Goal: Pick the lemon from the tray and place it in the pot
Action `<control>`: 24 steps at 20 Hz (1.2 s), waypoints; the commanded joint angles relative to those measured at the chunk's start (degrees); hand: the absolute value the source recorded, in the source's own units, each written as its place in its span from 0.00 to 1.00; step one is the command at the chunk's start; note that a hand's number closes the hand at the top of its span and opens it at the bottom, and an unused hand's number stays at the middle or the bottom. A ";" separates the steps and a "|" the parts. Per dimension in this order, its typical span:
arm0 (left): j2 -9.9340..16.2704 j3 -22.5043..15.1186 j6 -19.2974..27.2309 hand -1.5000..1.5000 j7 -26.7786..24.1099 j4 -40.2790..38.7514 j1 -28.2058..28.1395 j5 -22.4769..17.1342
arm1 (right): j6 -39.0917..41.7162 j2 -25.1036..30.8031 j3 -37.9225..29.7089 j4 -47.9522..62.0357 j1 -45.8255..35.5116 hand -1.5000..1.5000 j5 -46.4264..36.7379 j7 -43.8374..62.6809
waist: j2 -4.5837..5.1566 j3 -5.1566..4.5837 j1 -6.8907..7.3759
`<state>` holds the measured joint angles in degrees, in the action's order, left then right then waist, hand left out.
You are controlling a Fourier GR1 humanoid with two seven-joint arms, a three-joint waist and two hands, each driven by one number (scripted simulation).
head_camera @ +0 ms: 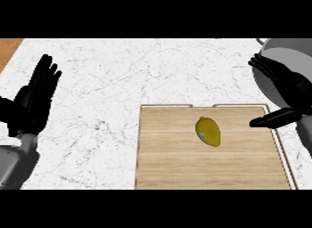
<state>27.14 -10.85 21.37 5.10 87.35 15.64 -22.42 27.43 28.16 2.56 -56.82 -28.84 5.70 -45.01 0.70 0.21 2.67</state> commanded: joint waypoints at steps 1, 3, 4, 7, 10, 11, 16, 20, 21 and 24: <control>-1.12 -0.88 1.89 0.50 1.84 2.34 -1.09 0.56 | 8.99 5.90 6.30 -1.61 -2.42 0.00 -6.67 -5.16 | -0.58 -0.11 -0.53; 0.52 -0.15 0.86 0.50 1.28 3.92 -1.77 0.80 | 4.85 6.05 10.64 -2.07 -2.44 0.00 -12.49 -6.71 | -0.51 -0.10 0.08; -1.05 -0.50 1.64 0.50 -1.42 1.49 -3.09 2.07 | 5.16 7.45 11.76 -3.76 -1.93 0.00 -13.30 -7.07 | -0.51 -0.18 -1.13; 0.55 0.34 1.55 0.50 2.44 2.87 -0.75 1.97 | 0.72 5.95 16.80 -3.47 -3.63 0.00 -18.87 -6.86 | -0.50 -0.13 -1.22; -1.08 1.33 1.09 0.50 0.12 3.53 -4.21 1.55 | 1.03 6.74 18.87 -4.15 -3.91 0.00 -20.49 -5.78 | -0.63 -0.19 -1.67; -2.14 -0.10 1.81 0.50 -0.28 1.38 -3.14 3.53 | 1.52 7.22 19.98 -8.61 -2.10 0.00 -20.24 -3.19 | -0.76 -0.22 -2.61; -1.34 2.64 -0.36 0.50 2.57 5.07 -5.21 2.97 | 1.23 4.02 19.92 -8.36 -1.55 0.00 -20.86 -0.88 | -0.73 -0.20 -2.34; -2.51 2.74 0.76 0.50 3.76 7.23 -5.67 5.41 | 0.92 3.04 19.84 -6.62 -2.24 0.00 -22.54 -1.47 | -0.71 -0.20 -2.25; -0.71 5.88 -2.08 0.50 5.00 -0.39 1.64 3.16 | -3.66 1.28 22.95 -7.43 1.81 0.00 -24.89 -2.66 | -0.56 -0.20 -2.89; -1.97 6.16 -1.59 0.50 7.26 5.08 -1.74 4.98 | -2.89 0.97 21.01 -5.88 -0.29 0.00 -27.91 0.81 | -0.68 -0.20 -2.51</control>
<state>25.54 -6.61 20.93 10.22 92.88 12.23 -17.98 22.47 30.87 23.55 -63.49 -29.57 -18.82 -43.61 0.02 0.01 0.33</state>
